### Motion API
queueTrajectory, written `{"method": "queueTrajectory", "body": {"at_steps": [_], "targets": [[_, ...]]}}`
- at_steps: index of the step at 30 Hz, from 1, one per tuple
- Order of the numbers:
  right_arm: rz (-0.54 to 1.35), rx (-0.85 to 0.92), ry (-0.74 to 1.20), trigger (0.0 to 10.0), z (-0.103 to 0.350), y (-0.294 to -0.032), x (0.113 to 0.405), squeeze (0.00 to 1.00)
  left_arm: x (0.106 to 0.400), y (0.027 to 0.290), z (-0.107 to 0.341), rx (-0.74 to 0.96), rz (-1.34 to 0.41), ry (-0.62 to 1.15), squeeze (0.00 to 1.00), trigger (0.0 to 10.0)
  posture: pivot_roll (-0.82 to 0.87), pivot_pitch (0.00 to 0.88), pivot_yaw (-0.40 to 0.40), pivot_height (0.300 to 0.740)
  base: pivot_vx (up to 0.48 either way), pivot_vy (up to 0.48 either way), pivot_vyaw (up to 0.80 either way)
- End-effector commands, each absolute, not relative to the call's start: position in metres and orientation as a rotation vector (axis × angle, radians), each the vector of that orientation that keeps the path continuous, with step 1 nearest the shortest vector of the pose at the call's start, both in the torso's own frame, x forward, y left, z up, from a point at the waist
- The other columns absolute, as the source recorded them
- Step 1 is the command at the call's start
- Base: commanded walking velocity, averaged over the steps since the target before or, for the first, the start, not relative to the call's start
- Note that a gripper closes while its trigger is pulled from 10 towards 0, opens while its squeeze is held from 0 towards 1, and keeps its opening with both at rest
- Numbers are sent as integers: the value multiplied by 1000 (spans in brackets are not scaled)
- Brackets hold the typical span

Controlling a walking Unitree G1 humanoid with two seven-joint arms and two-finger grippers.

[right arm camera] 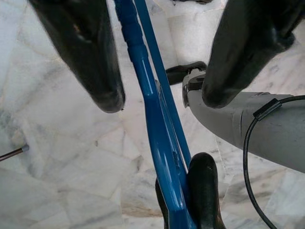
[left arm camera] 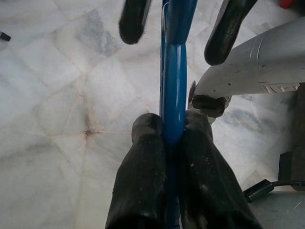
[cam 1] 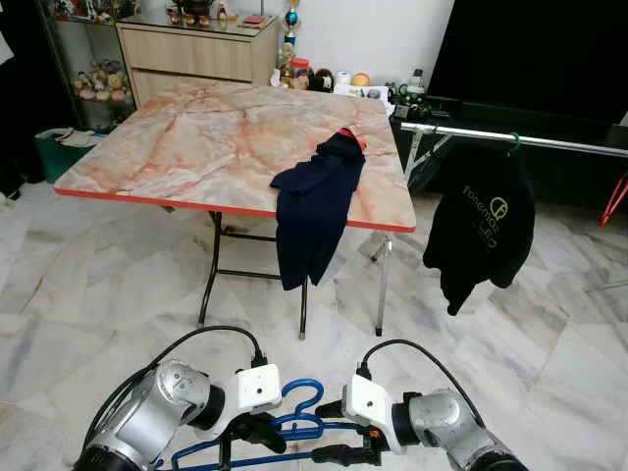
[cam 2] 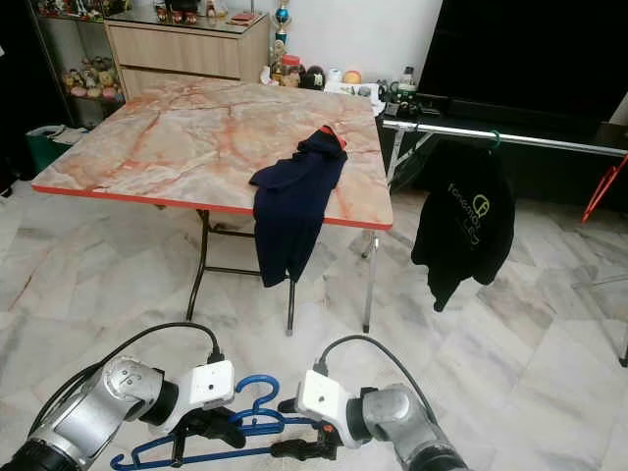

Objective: Hang hanger

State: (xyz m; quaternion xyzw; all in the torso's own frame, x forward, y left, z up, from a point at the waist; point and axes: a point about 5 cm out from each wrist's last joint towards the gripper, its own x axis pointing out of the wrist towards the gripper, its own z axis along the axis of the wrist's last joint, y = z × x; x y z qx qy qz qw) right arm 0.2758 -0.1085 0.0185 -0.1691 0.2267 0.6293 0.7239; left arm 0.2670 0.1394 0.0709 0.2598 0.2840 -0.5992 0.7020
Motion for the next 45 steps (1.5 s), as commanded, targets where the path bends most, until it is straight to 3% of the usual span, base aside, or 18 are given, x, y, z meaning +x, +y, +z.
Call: {"method": "queueTrajectory", "body": {"at_steps": [1, 3, 4, 6, 7, 8, 9, 36, 37, 38, 44, 45], "targets": [[1370, -353, 520, 8039, 14, -111, 273, 0, 267, 137, 75, 585, -1347, 623, 0, 10000, 179, 0, -120, 740, 0, 0, 0], [1364, -354, 521, 8039, 14, -111, 273, 0, 267, 137, 75, 586, -1347, 623, 0, 10000, 179, 0, -120, 740, 0, 0, 0], [1356, -351, 521, 9765, 13, -111, 273, 0, 267, 136, 75, 586, -1348, 622, 0, 10000, 177, 0, -119, 740, 0, 0, 0], [1353, -349, 522, 10000, 13, -112, 273, 0, 267, 136, 75, 586, -1350, 621, 0, 10000, 179, 0, -120, 740, 0, 0, 0], [1347, -341, 521, 4706, 14, -112, 274, 0, 267, 135, 75, 586, -1351, 620, 0, 10000, 178, 0, -120, 740, 0, 0, 0], [1343, -335, 520, 4118, 14, -112, 274, 0, 267, 135, 76, 586, -1351, 619, 0, 10000, 178, 0, -120, 740, 0, 0, 0], [1344, -333, 521, 0, 14, -112, 274, 0, 267, 135, 76, 586, -1352, 619, 0, 10000, 180, 0, -121, 740, 0, 0, 0], [1367, -245, 535, 0, 16, -112, 274, 0, 269, 133, 79, 601, -1364, 609, 0, 10000, 182, 0, -123, 740, 0, 0, 0], [1354, -258, 540, 4118, 15, -114, 274, 0, 269, 133, 79, 600, -1363, 609, 0, 10000, 181, 0, -123, 740, 0, 0, 0], [1333, -281, 548, 10000, 13, -116, 274, 0, 269, 133, 79, 599, -1363, 609, 0, 10000, 181, 0, -122, 740, 0, 0, 0], [1327, -281, 571, 10000, 12, -117, 274, 0, 270, 134, 82, 608, -1365, 608, 0, 10000, 182, 0, -123, 740, 0, 0, 0], [1327, -269, 572, 10000, 13, -117, 275, 1000, 271, 134, 84, 614, -1368, 605, 0, 10000, 182, 0, -123, 740, 0, 0, 0]]}}
